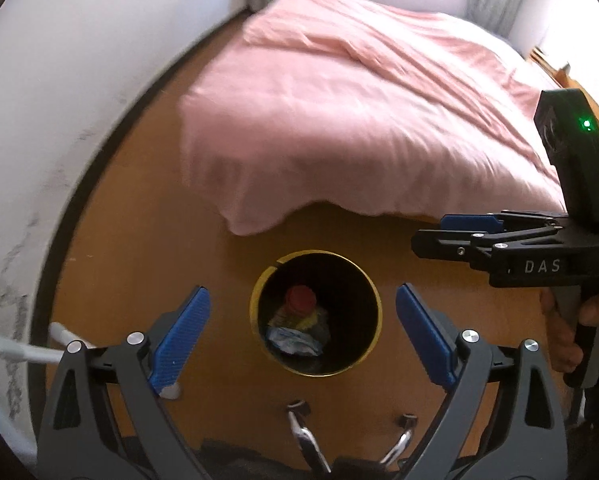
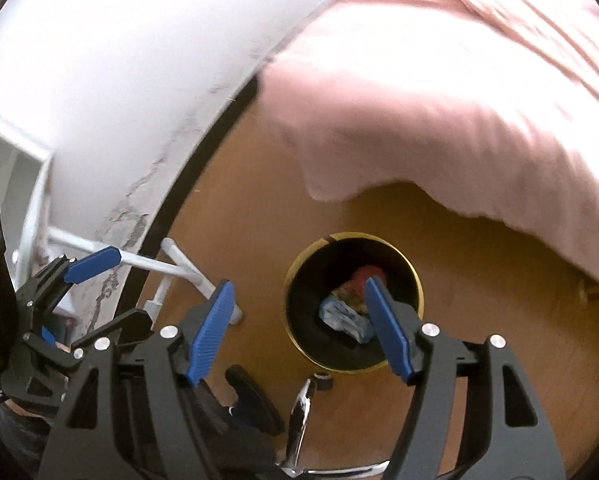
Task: Collect trash
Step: 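Move both tools back over the desk, then grasp the pink candy box with the left gripper while the right gripper grasps the white printed cloth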
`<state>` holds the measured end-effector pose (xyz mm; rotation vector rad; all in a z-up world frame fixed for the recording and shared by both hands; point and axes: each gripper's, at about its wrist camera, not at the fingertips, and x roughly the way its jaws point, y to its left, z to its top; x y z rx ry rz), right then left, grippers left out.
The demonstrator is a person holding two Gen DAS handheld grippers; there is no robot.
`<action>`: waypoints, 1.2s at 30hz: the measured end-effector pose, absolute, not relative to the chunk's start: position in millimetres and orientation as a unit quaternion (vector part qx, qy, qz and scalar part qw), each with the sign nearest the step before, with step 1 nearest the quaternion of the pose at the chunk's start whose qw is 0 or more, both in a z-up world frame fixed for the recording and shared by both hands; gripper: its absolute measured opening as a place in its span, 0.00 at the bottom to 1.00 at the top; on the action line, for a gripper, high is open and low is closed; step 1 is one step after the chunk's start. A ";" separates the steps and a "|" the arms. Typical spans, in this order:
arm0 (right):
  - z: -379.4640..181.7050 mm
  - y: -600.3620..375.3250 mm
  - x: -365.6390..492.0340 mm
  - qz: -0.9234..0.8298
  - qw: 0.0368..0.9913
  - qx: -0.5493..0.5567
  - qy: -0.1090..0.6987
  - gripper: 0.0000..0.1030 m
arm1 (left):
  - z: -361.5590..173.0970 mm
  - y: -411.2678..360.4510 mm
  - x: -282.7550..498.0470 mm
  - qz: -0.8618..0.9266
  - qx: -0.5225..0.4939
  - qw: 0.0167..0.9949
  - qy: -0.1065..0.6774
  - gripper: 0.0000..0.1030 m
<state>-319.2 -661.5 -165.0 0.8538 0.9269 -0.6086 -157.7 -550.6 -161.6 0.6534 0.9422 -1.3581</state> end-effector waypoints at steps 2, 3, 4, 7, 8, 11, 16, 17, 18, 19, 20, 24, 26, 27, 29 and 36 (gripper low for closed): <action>-138.0 -647.7 -294.7 -0.264 0.789 0.364 0.420 0.65 | -136.5 -528.4 -142.5 -0.580 0.274 0.656 0.399 0.88; -121.0 -638.0 -279.2 -0.250 0.805 0.347 0.412 0.67 | -120.5 -513.2 -132.4 -0.570 0.265 0.672 0.392 0.88; -108.6 -629.4 -267.3 -0.240 0.816 0.332 0.408 0.68 | -105.7 -497.9 -122.1 -0.559 0.256 0.688 0.386 0.89; -66.3 -593.7 -211.6 -0.187 0.855 0.280 0.395 0.69 | -64.8 -443.4 -86.5 -0.519 0.226 0.736 0.371 0.90; -57.3 -581.2 -194.9 -0.170 0.862 0.267 0.395 0.69 | -51.0 -418.2 -71.4 -0.500 0.215 0.755 0.367 0.90; -32.7 -530.8 -131.9 -0.095 0.886 0.225 0.395 0.69 | -27.6 -359.2 -37.5 -0.445 0.192 0.794 0.367 0.90; -15.9 -419.7 -30.1 0.032 0.897 0.162 0.410 0.69 | -0.1 -226.9 20.5 -0.313 0.139 0.865 0.367 0.90; -14.2 -400.8 -17.1 0.051 0.896 0.153 0.413 0.69 | 2.1 -202.7 28.3 -0.289 0.130 0.873 0.370 0.90; -12.5 -373.8 -0.9 0.079 0.895 0.139 0.417 0.69 | 4.2 -165.6 38.4 -0.253 0.117 0.885 0.374 0.90; -9.8 -352.2 13.6 0.100 0.893 0.125 0.421 0.69 | 5.6 -144.7 42.6 -0.234 0.109 0.890 0.375 0.90; -8.7 -333.6 23.1 0.116 0.891 0.113 0.424 0.69 | 6.5 -121.0 47.3 -0.212 0.102 0.896 0.377 0.90; -6.5 -252.8 51.8 0.164 0.881 0.057 0.440 0.69 | 3.4 -21.5 64.9 -0.111 0.063 0.911 0.393 0.90; -9.5 -218.7 61.9 0.176 0.874 0.031 0.452 0.69 | -3.1 16.6 68.9 -0.078 0.045 0.911 0.402 0.90; -11.5 -207.9 65.9 0.179 0.871 0.023 0.456 0.69 | -7.1 33.2 69.8 -0.064 0.036 0.910 0.408 0.90; -18.5 -190.7 69.2 0.176 0.867 0.011 0.466 0.68 | -14.6 58.5 72.6 -0.050 0.023 0.908 0.416 0.90; -36.4 -165.1 79.7 0.152 0.855 -0.025 0.495 0.63 | -37.5 85.8 78.5 -0.055 0.016 0.898 0.435 0.90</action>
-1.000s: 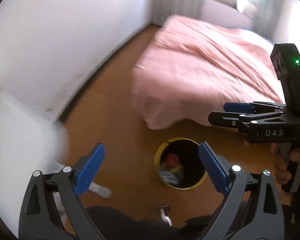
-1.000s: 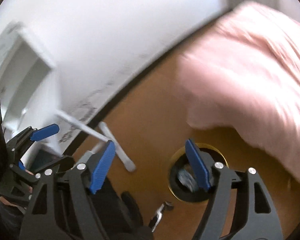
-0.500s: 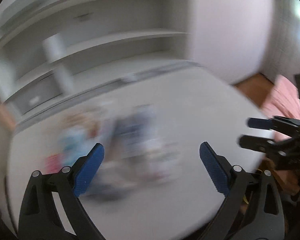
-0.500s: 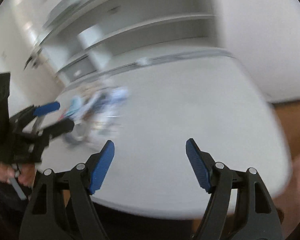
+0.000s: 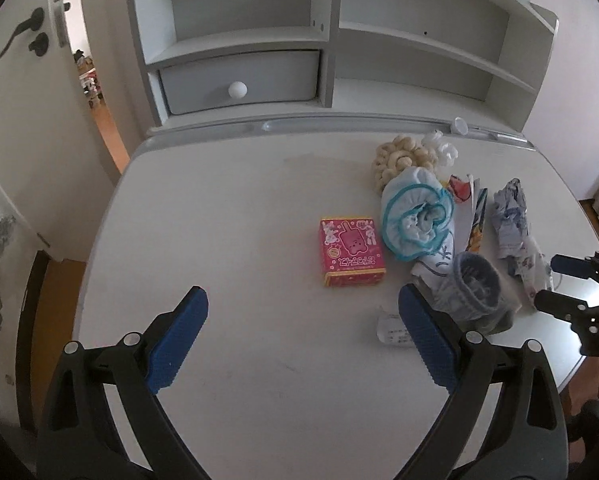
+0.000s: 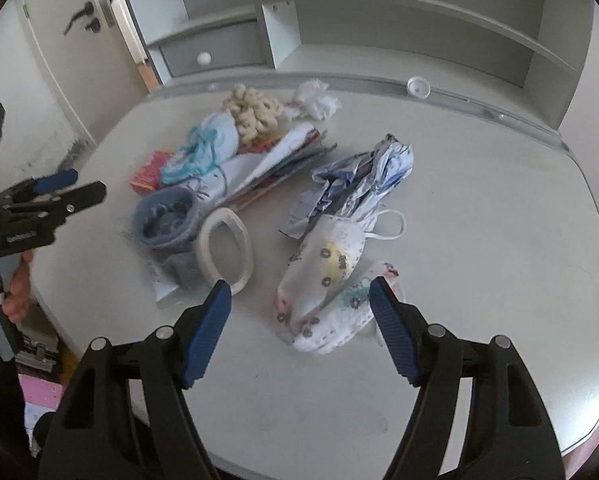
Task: Collect trash
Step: 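Grasp the pink candy box with the left gripper while the right gripper grasps the white printed cloth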
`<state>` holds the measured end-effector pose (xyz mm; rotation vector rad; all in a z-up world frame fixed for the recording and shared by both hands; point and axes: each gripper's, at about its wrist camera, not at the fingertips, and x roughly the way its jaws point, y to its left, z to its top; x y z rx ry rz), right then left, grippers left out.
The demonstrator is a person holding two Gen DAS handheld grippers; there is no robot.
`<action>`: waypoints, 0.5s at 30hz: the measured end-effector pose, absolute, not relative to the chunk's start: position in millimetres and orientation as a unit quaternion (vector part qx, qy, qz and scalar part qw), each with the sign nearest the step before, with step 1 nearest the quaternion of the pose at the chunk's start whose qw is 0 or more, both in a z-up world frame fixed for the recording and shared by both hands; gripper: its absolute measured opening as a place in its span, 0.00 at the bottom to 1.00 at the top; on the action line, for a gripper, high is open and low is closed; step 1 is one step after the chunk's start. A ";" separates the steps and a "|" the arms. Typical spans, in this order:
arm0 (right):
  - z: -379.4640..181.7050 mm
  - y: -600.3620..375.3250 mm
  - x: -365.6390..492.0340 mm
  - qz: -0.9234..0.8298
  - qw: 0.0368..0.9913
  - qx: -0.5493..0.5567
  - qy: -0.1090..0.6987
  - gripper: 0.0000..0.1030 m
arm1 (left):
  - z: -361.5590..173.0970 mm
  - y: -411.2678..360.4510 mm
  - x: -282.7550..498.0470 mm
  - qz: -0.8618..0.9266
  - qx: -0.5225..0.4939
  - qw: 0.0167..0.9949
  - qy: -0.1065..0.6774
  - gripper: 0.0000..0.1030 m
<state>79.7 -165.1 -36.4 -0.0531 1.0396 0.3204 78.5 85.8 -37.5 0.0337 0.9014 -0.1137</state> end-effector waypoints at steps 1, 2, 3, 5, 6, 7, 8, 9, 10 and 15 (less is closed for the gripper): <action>-40.3 -164.8 81.5 0.144 0.853 -0.030 0.500 0.58 | -40.9 87.7 79.4 -0.058 0.016 0.897 0.437 0.90; -45.3 -163.1 86.1 0.138 0.852 -0.032 0.504 0.56 | -43.8 90.0 82.9 -0.062 0.016 0.896 0.439 0.90; -47.4 -164.6 86.3 0.133 0.852 -0.034 0.505 0.54 | -47.0 89.7 86.4 -0.065 0.017 0.895 0.442 0.90; -47.3 -166.4 86.0 0.126 0.854 -0.037 0.504 0.48 | -52.6 88.9 94.3 -0.070 0.020 0.892 0.446 0.90; -47.0 -167.7 85.7 0.126 0.854 -0.037 0.504 0.45 | -55.6 87.0 98.6 -0.073 0.022 0.890 0.450 0.90; -46.9 -169.3 85.5 0.125 0.854 -0.035 0.504 0.39 | -58.9 84.7 102.2 -0.075 0.025 0.888 0.453 0.90; -46.3 -171.5 84.5 0.123 0.854 -0.034 0.504 0.34 | -60.8 82.6 104.8 -0.076 0.028 0.887 0.455 0.90; -45.5 -173.5 84.0 0.122 0.855 -0.034 0.504 0.29 | -62.8 80.2 107.5 -0.077 0.032 0.885 0.458 0.90; -42.9 -176.3 82.1 0.121 0.857 -0.031 0.500 0.25 | -64.3 77.8 109.6 -0.079 0.037 0.884 0.460 0.90; -31.0 -186.6 81.4 0.125 0.865 -0.013 0.487 0.24 | -70.5 69.1 120.1 -0.074 0.058 0.877 0.471 0.90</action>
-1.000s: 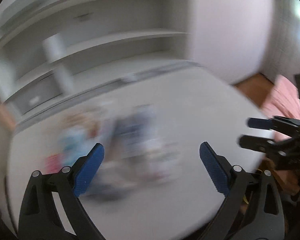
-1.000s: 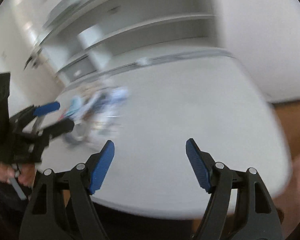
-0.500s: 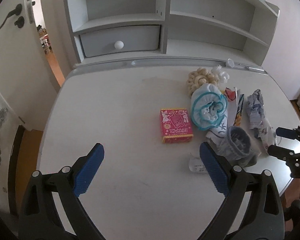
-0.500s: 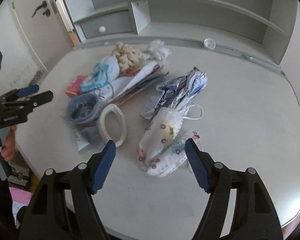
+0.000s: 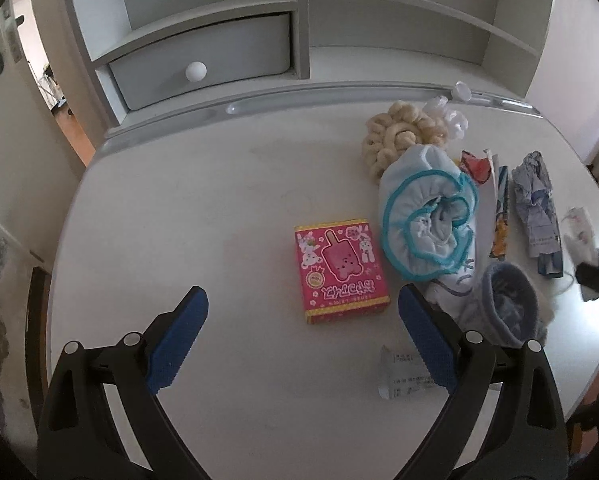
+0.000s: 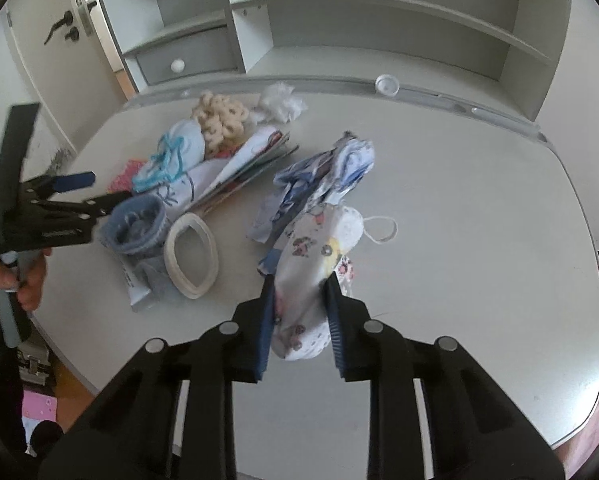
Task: Collect trash
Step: 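Grasp the pink candy box with the left gripper while the right gripper grasps the white printed cloth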
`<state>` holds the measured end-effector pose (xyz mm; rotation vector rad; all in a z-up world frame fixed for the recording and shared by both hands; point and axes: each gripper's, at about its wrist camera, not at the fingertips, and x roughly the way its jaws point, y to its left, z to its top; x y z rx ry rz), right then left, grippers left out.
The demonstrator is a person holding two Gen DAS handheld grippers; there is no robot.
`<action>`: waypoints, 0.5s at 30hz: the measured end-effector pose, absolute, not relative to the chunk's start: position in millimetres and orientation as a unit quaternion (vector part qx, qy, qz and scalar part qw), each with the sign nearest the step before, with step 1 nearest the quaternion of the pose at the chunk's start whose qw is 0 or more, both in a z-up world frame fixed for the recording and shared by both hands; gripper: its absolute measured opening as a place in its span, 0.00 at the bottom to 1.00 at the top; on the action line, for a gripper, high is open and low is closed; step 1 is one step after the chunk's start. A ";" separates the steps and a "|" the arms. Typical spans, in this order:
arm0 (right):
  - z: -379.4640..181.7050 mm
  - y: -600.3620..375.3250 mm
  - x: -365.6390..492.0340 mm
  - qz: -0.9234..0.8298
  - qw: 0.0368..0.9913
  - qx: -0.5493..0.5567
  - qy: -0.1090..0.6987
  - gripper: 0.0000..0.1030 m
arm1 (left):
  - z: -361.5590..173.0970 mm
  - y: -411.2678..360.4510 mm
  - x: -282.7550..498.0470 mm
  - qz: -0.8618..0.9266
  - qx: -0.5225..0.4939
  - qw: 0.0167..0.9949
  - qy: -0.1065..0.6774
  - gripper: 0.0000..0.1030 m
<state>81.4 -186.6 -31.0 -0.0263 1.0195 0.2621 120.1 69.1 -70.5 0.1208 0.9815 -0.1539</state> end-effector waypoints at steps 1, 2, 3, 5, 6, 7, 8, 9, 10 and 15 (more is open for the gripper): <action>-29.1 -188.4 81.0 0.126 0.866 -0.010 0.485 0.24 | -70.9 68.7 121.4 -0.074 0.060 0.877 0.471 0.90; -27.6 -190.0 80.9 0.127 0.866 -0.006 0.483 0.24 | -72.0 67.6 122.8 -0.074 0.061 0.876 0.472 0.90; -26.4 -192.1 80.1 0.128 0.867 -0.004 0.482 0.24 | -72.8 66.8 124.2 -0.073 0.062 0.875 0.474 0.90; -24.9 -194.5 78.7 0.127 0.868 -0.001 0.480 0.24 | -74.1 66.4 126.9 -0.071 0.061 0.874 0.476 0.90; -24.6 -194.7 78.4 0.127 0.868 0.000 0.480 0.24 | -74.7 66.2 127.6 -0.069 0.061 0.874 0.477 0.90; -24.1 -196.2 77.3 0.128 0.868 0.002 0.479 0.24 | -75.2 65.6 127.8 -0.069 0.063 0.874 0.476 0.90; -23.5 -197.5 76.8 0.128 0.869 0.004 0.478 0.24 | -75.4 65.1 127.6 -0.068 0.064 0.875 0.475 0.88; -22.4 -199.7 75.2 0.128 0.870 0.006 0.476 0.24 | -76.2 65.1 128.4 -0.066 0.065 0.875 0.476 0.78; -21.7 -201.3 73.9 0.128 0.871 0.009 0.475 0.24 | -76.7 65.9 129.0 -0.068 0.061 0.874 0.478 0.66; -15.4 -213.9 66.5 0.127 0.876 0.022 0.464 0.24 | -64.2 72.8 125.5 -0.049 0.046 0.880 0.470 0.41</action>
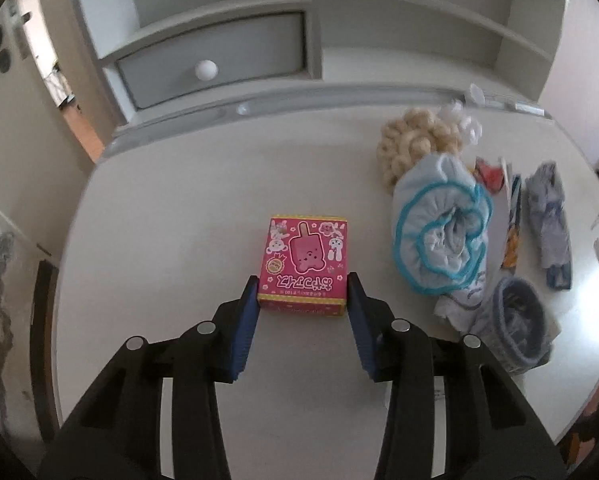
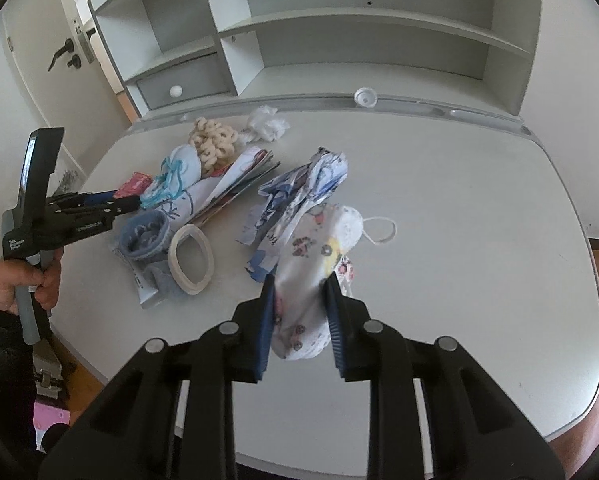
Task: Collect trash
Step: 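Grasp the pink candy box with the left gripper while the right gripper grasps the white printed cloth, then carry the box and cloth to the black bin and release both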
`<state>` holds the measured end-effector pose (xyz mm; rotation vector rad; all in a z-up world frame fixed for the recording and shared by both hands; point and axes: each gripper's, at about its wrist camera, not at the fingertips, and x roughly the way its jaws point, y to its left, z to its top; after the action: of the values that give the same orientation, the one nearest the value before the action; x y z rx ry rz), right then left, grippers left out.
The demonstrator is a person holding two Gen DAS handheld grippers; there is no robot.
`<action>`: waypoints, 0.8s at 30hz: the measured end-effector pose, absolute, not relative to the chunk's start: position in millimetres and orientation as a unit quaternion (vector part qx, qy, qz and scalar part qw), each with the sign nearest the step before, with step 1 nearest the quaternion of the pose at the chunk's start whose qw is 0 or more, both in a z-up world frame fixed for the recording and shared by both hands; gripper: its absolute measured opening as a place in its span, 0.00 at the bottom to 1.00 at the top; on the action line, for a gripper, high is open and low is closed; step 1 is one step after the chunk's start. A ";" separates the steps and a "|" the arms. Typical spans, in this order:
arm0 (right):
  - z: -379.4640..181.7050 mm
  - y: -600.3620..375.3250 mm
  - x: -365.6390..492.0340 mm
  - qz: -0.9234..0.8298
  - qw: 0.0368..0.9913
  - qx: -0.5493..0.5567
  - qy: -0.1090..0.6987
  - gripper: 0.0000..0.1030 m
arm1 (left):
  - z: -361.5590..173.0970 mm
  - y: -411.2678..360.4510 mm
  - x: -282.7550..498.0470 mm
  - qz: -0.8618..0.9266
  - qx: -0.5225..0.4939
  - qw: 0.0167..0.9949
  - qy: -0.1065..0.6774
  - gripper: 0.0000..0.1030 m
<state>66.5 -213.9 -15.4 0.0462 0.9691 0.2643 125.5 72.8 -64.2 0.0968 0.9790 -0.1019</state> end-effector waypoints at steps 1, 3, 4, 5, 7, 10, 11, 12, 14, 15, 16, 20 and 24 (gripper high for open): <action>-13.0 -218.9 64.0 0.125 0.879 0.025 0.460 0.24 | -59.5 74.0 123.2 -0.045 0.045 0.882 0.466 0.41; -8.6 -228.7 60.7 0.120 0.883 0.032 0.453 0.24 | -47.5 73.5 116.7 -0.039 0.047 0.889 0.455 0.41; -7.0 -234.8 58.0 0.117 0.885 0.036 0.450 0.24 | -42.3 71.6 113.5 -0.038 0.047 0.891 0.451 0.41; -4.8 -242.7 54.7 0.112 0.887 0.042 0.445 0.24 | -36.6 68.8 110.1 -0.039 0.048 0.893 0.446 0.41; 0.0 -261.5 46.6 0.100 0.893 0.053 0.436 0.24 | -22.1 55.6 101.8 -0.047 0.052 0.899 0.433 0.41; 4.7 -300.4 30.5 0.071 0.900 0.073 0.424 0.24 | -5.3 24.0 91.7 -0.074 0.061 0.904 0.416 0.41; 5.1 -312.6 25.8 0.062 0.902 0.079 0.421 0.24 | -0.8 11.7 89.0 -0.087 0.062 0.906 0.409 0.41; 5.5 -328.7 17.8 0.048 0.904 0.086 0.417 0.24 | 3.7 -5.7 85.7 -0.105 0.063 0.908 0.401 0.41; 5.1 -357.7 2.3 0.021 0.906 0.099 0.410 0.24 | 10.0 -45.6 79.5 -0.149 0.062 0.907 0.389 0.41; 4.2 -376.3 -8.2 0.005 0.907 0.109 0.408 0.24 | 11.3 -60.9 76.8 -0.165 0.061 0.906 0.386 0.41; 3.4 -390.1 -16.8 -0.008 0.907 0.115 0.406 0.24 | 12.7 -82.7 72.5 -0.188 0.063 0.903 0.381 0.41; -8.3 -462.2 -63.2 -0.076 0.903 0.152 0.395 0.24 | 11.4 -177.1 50.4 -0.275 0.088 0.887 0.360 0.41; -32.8 -527.9 -117.4 -0.145 0.886 0.197 0.393 0.24 | -2.1 -281.5 14.6 -0.370 0.115 0.851 0.354 0.41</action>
<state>-117.4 -527.9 -32.8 0.4097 0.8169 -0.3014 14.6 -281.5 -2.1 0.2425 0.7450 -0.7797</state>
